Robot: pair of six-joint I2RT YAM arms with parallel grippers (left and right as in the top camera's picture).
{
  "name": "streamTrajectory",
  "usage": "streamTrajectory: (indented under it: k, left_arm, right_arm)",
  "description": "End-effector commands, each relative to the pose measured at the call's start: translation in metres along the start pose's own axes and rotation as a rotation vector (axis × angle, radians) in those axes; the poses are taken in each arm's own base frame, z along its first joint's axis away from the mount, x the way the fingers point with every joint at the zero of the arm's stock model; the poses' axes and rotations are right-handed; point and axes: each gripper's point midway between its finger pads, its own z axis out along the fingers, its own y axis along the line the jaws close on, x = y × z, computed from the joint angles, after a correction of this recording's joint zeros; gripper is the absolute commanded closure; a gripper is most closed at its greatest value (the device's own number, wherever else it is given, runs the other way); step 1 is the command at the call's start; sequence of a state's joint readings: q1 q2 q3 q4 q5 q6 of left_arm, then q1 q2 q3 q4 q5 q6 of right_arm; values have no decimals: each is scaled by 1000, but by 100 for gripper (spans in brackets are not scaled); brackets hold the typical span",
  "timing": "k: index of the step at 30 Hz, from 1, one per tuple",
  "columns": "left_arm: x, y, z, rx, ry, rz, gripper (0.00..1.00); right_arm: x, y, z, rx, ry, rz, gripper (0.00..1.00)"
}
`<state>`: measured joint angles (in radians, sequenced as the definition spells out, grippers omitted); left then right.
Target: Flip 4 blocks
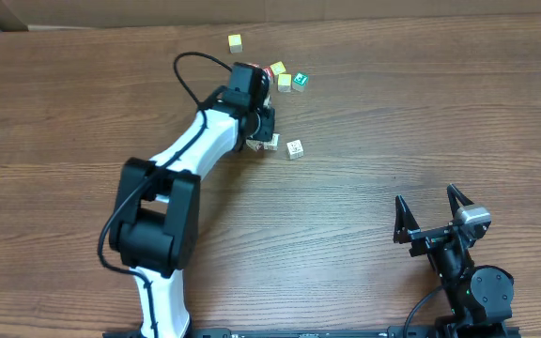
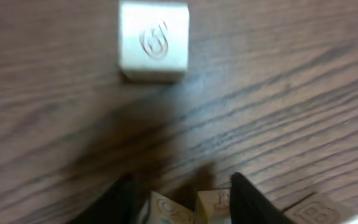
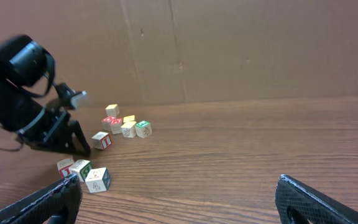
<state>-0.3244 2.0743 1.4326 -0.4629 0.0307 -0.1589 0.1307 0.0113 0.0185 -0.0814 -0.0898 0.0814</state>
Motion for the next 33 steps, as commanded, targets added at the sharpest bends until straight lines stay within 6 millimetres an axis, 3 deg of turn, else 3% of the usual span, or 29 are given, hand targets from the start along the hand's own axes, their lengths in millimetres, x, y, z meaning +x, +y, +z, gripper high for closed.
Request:
streamTrajectory:
  k: [1,3,6,11,15,19,25,29,31,33]
  left_arm:
    - [0,0,2,-20,-8,6,77]
    - [-4,-4,-3,-6,-13,7,83]
    - [-13,-5,-18,-4,-26,7,73]
    - [-28,-12,-56,12,-35,-20,74]
    - [-5,-21,-67,57,69,-57,95]
    - [34,-25,-61,62,214,-65,96]
    - [81,-28,-30,38,325,-105,96]
    - [75,-31,-16,59,282,-102,92]
    - [59,-36,-12,84,214,-98,81]
    - [39,-40,-9,105,132,-92,77]
  right_arm:
    - [3,-2,0,7,1,-4,0]
    - [3,-2,0,7,1,-4,0]
    - [3,-2,0,7,1,-4,0]
    - [3,-2,0,7,1,-4,0]
    - [3,-2,0,7,1,-4,0]
    - [3,-2,0,6,1,-4,0]
    - [3,-2,0,7,1,-4,0]
    - [3,-2,0,7,1,-4,0]
    - [3,-2,0,7,1,-4,0]
    - [3,-2,0,7,1,-4,0]
